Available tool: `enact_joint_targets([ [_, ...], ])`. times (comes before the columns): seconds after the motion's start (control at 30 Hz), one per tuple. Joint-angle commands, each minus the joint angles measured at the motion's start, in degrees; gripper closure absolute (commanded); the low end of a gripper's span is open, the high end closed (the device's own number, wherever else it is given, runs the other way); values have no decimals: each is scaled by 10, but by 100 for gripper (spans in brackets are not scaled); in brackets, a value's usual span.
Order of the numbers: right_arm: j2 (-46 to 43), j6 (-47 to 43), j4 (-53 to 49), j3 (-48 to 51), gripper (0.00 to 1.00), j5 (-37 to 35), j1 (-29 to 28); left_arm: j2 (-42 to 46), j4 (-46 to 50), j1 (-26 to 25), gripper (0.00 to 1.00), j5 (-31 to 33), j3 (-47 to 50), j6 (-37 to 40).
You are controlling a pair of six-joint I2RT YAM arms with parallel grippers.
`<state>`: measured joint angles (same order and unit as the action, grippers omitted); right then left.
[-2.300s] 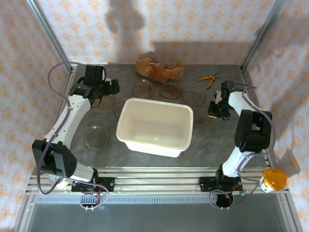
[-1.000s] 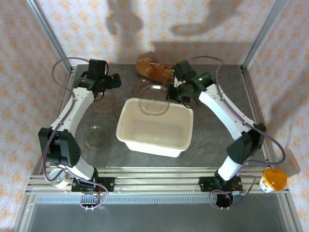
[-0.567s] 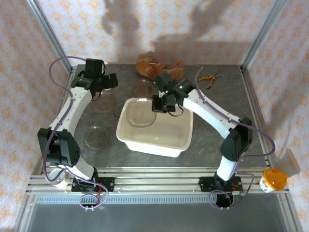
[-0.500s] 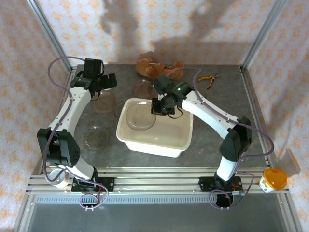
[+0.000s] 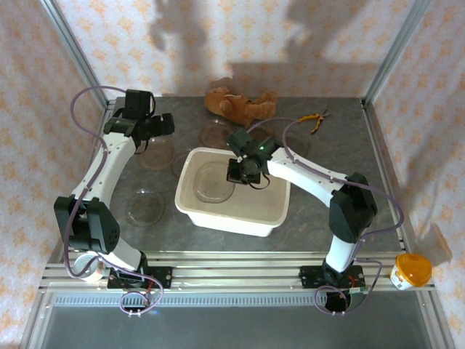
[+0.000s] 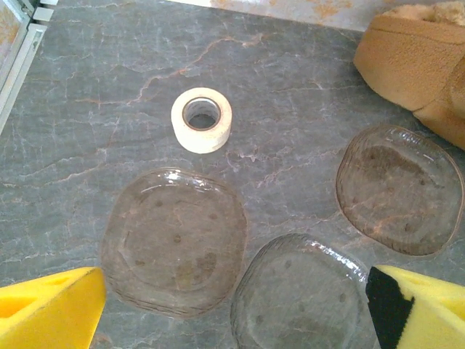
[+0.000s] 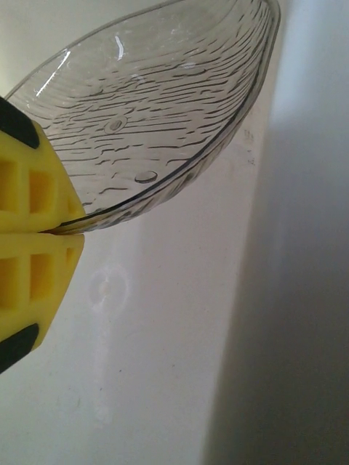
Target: Place the plates into the plastic bin on the countertop
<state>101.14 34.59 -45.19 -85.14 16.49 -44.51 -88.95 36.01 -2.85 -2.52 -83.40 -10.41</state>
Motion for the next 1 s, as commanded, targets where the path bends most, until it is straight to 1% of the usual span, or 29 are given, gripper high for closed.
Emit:
enact_joint_targets([
  [0.0,15,13,32,12,100,-30,-4,17,27,4,5,12,12,8],
  [0.17,19,-3,29,18,100,-62,-4,17,39,4,5,5,37,2],
  [0.3,26,-47,7,-13,100,-78,-4,19,42,4,6,-25,56,-7],
  [0.43,30,-69,-10,-37,100,-71,-4,21,49,4,7,-52,70,-19],
  [0.53,35,-65,-21,-52,100,-49,-4,20,64,4,8,-55,71,-21],
  [0.6,38,-62,-21,-54,100,-38,-4,18,77,4,11,-56,71,-24],
  [0.67,38,-63,-26,-56,100,-42,-4,11,96,4,15,-63,68,-31],
  [0.73,35,-69,-36,-63,100,-52,-4,2,117,4,23,-80,64,-38],
  [0.87,34,-89,-67,-84,100,-65,-4,-12,152,3,33,-104,59,-38],
  [0.97,34,-99,-80,-89,100,-75,-3,-12,170,-3,36,-115,63,-29],
])
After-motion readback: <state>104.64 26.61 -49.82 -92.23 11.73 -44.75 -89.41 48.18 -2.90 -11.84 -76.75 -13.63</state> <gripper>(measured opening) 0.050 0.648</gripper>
